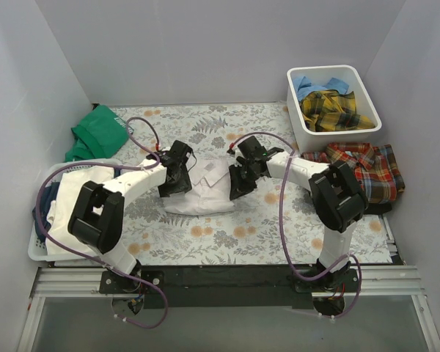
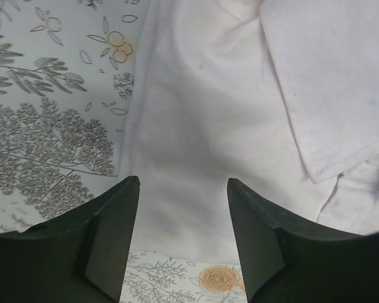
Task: Fold and stack the long sleeve shirts
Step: Fold the shirt
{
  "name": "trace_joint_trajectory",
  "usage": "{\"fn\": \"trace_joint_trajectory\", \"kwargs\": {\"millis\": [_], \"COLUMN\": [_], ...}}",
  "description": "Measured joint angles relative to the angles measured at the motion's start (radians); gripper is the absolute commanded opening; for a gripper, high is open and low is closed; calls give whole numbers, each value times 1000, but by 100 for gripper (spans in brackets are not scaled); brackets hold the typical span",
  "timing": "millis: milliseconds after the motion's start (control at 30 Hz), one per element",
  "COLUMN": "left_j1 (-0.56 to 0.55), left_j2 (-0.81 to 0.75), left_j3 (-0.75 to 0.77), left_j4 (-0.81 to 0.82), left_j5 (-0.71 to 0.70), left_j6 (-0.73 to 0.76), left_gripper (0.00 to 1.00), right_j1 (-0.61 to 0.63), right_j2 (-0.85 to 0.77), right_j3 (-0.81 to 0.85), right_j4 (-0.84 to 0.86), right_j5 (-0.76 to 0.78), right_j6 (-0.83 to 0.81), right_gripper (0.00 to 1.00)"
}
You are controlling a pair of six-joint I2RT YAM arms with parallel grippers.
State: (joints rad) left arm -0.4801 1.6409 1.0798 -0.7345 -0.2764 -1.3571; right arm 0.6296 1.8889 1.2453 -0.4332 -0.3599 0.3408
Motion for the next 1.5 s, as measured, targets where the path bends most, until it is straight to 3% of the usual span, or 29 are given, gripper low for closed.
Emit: {"fn": "trace_joint_trajectory", "kwargs": {"millis": [300,733,1100,1267,1500], "left_j1": [1,1,1,1,5], "left_j2": [-174,-143,-111,-112,-166], "left_j3": [6,-170,-223,-200,24], "left_j4": [-63,11,20,-12,-104], "left_j5": [-17,98,90,82,17], "left_j6": [24,-31,-92,-87,-59], "left_gripper": [58,55,57,64,92], "right_j1": [-5,61,77,77,31], "right_j2": [-199,-93,-55,-77,-262], "right_j3": [-9,-22,-144,-153,-169], "right_j4": [-19,-35,-14,-11,-17], "right_j5": [39,-10,-20,17,75], "right_j6": [-9,-38,-51,-46,-1], "right_gripper": [24,19,17,18,38]}}
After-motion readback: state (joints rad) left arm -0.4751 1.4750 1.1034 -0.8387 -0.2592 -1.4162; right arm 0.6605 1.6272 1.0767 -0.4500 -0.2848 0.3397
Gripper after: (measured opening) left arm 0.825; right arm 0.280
